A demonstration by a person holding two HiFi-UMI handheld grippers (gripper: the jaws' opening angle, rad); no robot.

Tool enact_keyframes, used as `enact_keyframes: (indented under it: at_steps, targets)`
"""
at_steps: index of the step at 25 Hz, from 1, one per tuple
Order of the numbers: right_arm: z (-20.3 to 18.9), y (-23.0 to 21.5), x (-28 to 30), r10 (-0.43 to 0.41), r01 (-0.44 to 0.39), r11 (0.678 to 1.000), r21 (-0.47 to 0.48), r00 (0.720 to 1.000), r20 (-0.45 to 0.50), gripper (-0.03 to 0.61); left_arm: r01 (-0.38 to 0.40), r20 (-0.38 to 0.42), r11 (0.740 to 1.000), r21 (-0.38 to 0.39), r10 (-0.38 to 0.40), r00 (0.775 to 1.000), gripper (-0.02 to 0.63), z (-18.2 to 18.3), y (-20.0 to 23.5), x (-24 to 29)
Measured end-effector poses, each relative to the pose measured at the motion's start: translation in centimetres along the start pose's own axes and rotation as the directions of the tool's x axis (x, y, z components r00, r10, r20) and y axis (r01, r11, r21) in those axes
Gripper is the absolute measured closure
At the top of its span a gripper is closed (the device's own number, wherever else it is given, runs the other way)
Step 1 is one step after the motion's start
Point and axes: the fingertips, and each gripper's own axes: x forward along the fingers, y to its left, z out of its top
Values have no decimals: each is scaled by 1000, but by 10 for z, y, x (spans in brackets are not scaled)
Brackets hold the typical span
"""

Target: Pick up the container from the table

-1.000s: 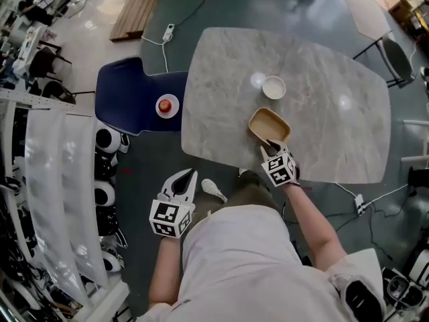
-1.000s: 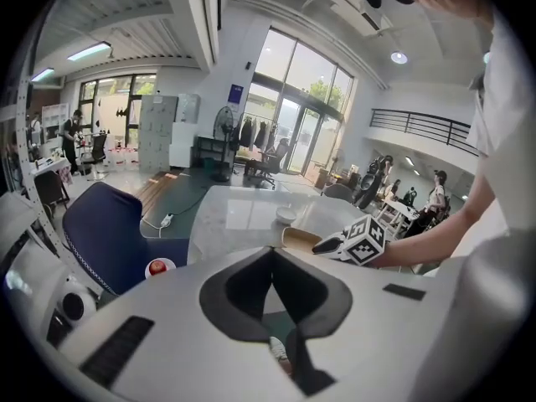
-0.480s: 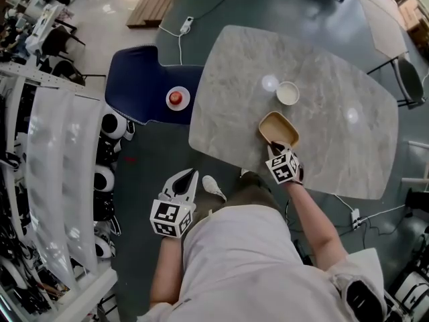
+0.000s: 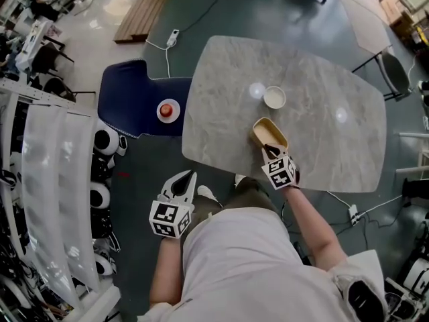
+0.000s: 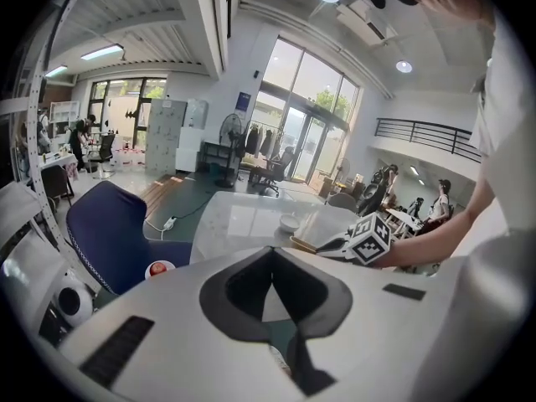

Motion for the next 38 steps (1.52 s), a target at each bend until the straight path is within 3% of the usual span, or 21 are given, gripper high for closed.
enact_keyframes:
  at_steps: [11, 19, 27, 38]
  targets:
    - [35, -9, -61, -77, 71, 996, 55, 991, 109, 545, 127, 43, 990, 58, -130, 991, 611, 27, -13, 29]
    - [74, -12, -124, -137, 115, 988, 104, 960, 243, 545, 225, 54, 968, 111, -232, 971, 611, 48, -29, 47]
    - [99, -20, -196, -220, 173, 973, 155, 900, 376, 546, 311, 99, 931, 189, -333, 938, 611, 82, -55, 61]
    - [102, -26, -280, -339, 267, 940, 211, 787, 516, 546, 419, 152, 856, 303, -477, 865, 611, 128, -108, 61]
